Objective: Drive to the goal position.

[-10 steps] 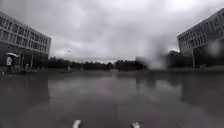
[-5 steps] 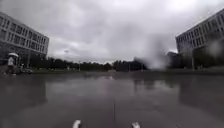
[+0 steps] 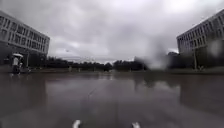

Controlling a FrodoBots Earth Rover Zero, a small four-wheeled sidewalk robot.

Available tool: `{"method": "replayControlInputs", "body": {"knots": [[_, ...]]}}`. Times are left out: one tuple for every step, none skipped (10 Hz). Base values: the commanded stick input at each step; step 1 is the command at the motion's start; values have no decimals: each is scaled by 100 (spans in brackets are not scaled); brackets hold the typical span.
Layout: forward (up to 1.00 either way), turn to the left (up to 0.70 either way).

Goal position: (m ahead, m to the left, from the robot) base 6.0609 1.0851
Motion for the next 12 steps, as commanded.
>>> {"method": "replayControlInputs", "body": {"knots": [[70,0],[70,0],[70,0],[70,0],[70,0],[70,0],[70,0],[70,0],[70,0],[70,0],[70,0],[70,0]]}}
